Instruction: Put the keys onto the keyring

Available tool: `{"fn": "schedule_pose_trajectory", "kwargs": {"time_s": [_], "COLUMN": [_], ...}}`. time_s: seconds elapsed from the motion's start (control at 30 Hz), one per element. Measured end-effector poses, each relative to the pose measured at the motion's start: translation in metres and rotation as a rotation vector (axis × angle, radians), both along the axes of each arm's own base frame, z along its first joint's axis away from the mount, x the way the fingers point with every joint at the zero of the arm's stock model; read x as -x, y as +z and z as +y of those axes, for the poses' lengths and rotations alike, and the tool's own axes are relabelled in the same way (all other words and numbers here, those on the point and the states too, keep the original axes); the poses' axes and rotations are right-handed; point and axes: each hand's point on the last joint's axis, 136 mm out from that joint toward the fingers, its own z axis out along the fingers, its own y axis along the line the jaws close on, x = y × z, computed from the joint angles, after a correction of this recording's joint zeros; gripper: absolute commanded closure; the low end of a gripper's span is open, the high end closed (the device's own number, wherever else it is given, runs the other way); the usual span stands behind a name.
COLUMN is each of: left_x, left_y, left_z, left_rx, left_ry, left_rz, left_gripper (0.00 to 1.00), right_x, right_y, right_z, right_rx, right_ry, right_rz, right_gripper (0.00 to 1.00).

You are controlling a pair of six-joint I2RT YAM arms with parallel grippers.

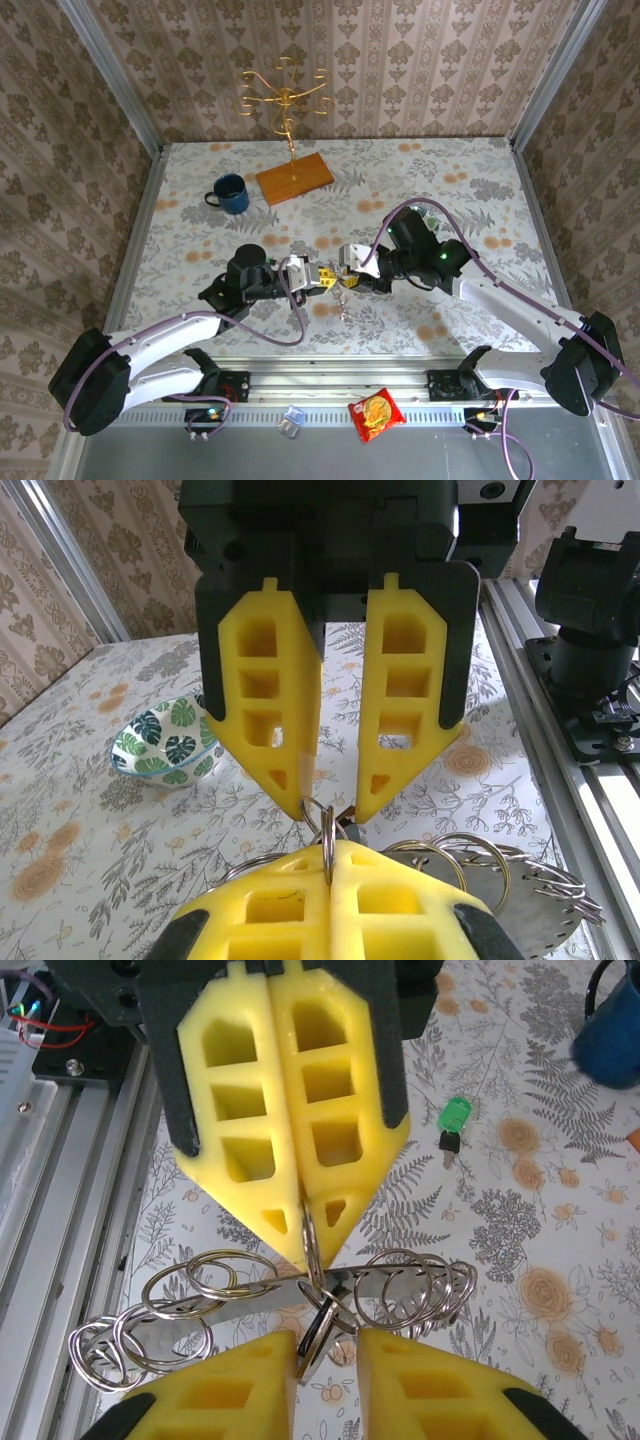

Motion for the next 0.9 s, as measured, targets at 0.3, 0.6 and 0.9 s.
{"fn": "schedule_pose_trajectory", "kwargs": {"time_s": [0.3, 0.6, 0.9], "left_x": [0.005, 0.007, 0.008], "left_y": [-0.004, -0.007, -0.009], "left_z": [-0.001, -0.001, 0.0], "left_rx": [-0.01, -0.022, -0.029], "left_ry": [-0.037, -0.049, -0.051], "left_rz": [-0.015, -0.017, -0.012], "left_gripper": [1.0, 1.0, 1.0], "right_x": [-0.003, 0.001, 0.004], "right_y": [-0.004, 0.001, -0.013], "right_z": [-0.001, 0.009, 0.004], "right_rx": [0.026, 0.036, 0.09], "right_ry": [-0.008, 0.036, 0.046], "right_rz": [-0.02, -0.036, -0.008], "right_gripper": [0.65, 0.74, 0.85]}}
